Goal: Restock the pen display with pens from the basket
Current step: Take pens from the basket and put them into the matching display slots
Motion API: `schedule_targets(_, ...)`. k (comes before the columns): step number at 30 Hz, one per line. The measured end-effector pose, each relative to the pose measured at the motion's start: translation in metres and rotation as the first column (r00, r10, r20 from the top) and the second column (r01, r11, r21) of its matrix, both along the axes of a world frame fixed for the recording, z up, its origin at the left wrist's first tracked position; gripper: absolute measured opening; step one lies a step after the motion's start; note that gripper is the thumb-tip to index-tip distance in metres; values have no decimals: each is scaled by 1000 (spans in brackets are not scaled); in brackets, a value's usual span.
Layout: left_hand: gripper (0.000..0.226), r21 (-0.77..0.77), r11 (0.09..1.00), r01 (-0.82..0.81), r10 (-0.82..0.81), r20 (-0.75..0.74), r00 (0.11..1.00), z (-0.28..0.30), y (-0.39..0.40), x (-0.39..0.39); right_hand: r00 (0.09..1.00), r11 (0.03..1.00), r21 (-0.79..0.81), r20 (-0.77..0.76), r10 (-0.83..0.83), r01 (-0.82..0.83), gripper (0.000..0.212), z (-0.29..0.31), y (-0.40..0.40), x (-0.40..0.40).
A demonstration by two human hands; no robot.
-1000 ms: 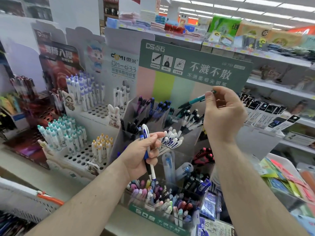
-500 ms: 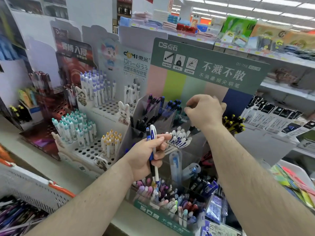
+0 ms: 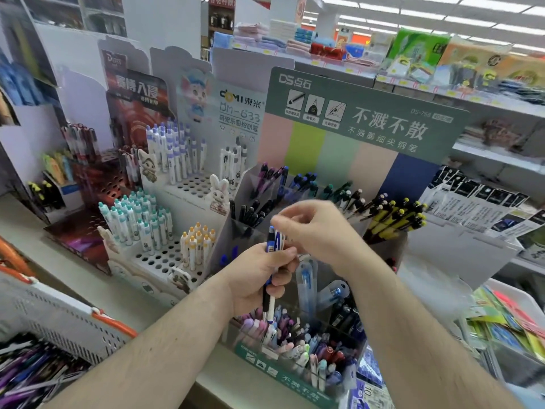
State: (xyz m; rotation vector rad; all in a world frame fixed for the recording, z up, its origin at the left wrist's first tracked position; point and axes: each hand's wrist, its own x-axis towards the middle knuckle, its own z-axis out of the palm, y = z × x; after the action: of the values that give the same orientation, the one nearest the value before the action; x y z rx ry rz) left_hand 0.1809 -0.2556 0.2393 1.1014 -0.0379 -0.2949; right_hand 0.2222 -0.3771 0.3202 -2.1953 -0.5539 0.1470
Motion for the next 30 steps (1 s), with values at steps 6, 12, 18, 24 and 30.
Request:
schedule_targets(6,39,48,992,113,-113,-4,994,-3,7,-7,987,913,375,-95,-132,159,12,-25,-20,-7)
schedule_targets(12,40,-45,999,22,-24,-45,999,-11,18,-9,835,573,625,-271,-478,530,2,-41,-45,1)
schedule_targets(18,59,-332,943,-30,22,-28,999,-19,6,-3,772,441,650,-404,-490,619,4,-60,-50,-1)
schedule_targets(24,45,-196,971,-134,121,-78,990,-15,3,-4,716,314,809,-178,-675,497,9,-38,-59,9)
schedule_targets(30,36,-125,981,-150,143,-65,988,-16,3,-6,577,661,663,403,-711,351,8,-40,-48,34)
